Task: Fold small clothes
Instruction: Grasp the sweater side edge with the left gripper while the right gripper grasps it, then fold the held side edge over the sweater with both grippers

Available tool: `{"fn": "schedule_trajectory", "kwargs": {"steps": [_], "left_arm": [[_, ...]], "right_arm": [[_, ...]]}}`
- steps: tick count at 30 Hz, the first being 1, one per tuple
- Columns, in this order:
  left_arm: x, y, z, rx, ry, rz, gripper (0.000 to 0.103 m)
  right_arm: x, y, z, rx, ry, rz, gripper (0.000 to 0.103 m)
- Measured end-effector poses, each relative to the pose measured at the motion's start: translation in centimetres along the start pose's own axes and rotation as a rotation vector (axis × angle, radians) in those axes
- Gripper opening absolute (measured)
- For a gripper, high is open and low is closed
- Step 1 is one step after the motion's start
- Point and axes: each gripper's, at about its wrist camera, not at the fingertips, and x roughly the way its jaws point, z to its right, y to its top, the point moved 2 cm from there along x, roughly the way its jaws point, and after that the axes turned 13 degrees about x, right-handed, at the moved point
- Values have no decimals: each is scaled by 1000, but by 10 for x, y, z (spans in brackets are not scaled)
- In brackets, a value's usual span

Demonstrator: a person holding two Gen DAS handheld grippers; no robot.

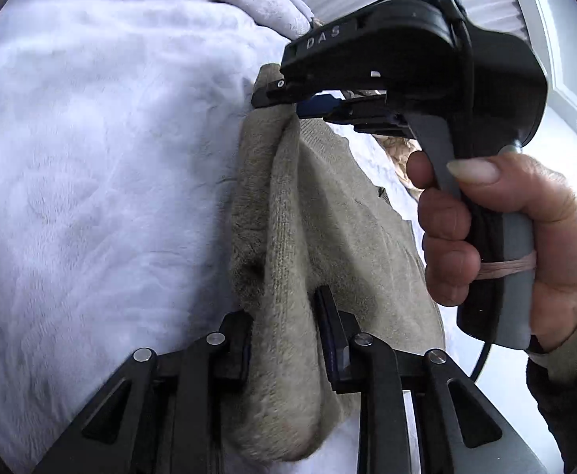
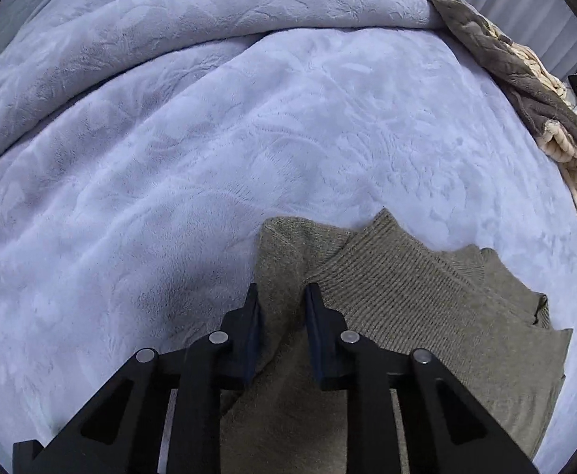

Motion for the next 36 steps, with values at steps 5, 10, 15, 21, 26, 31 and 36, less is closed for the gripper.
{"fn": "schedule_trajectory", "kwargs": {"steps": [5,10,15,21,26,31,36], "left_arm": [[4,8,32,35,94,-24,19],[9,11,60,82,179,-36,19],[18,13,100,181,299,-64,19],[32,15,135,239,334,-85,19],[45,12,166,282,375,-114,19],[55,8,187,306,404,-138,19],[59,11,197,341,427,-160,19]], "right_arm": [[-26,-1,31,67,152,20,18],[-42,1,46,92,220,49,17],[-59,-1,67,165,338,68,17],[-68,-4,91,233,423,85,17],[-78,-8,112,264,460,102,17],[-84,-12,136,274,469,117,17],[-90,-17,160,281,462,134,17]]}}
